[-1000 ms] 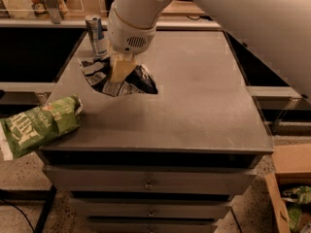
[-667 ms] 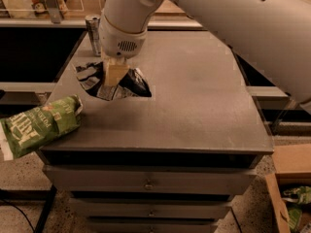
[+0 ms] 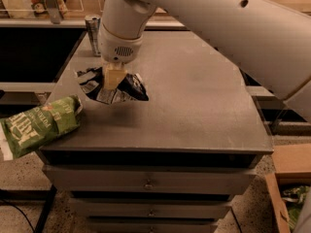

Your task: Move blue chip bag near green jalapeno chip bag

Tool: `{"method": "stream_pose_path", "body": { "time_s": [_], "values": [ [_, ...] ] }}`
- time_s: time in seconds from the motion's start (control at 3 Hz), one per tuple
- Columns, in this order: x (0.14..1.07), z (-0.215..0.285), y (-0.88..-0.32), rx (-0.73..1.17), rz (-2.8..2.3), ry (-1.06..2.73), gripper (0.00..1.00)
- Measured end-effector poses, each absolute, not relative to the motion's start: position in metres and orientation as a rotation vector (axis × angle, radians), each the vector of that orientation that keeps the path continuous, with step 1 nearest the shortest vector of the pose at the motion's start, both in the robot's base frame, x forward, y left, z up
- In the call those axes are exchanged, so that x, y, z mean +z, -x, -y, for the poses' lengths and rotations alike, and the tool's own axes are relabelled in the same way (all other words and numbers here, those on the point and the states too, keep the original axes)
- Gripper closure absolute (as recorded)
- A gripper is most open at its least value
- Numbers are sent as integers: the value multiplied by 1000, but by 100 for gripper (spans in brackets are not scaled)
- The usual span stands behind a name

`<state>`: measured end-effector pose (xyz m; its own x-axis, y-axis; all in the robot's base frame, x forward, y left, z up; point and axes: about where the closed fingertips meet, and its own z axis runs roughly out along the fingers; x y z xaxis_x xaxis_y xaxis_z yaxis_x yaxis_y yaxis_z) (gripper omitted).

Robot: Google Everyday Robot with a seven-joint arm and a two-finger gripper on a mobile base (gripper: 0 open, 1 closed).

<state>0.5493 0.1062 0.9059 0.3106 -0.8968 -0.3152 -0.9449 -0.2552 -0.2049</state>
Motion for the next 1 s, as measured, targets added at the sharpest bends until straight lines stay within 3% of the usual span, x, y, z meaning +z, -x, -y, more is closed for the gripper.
{"method": "stream_pose_path", "body": {
  "time_s": [0.33,0.67,1.0],
  "values": [
    [906,-107,-549,189,-1646,2232,13],
    [906,-108,-548,188,-1644,2233,0],
    [906,-108,-548,188,-1644,2233,0]
  ]
}}
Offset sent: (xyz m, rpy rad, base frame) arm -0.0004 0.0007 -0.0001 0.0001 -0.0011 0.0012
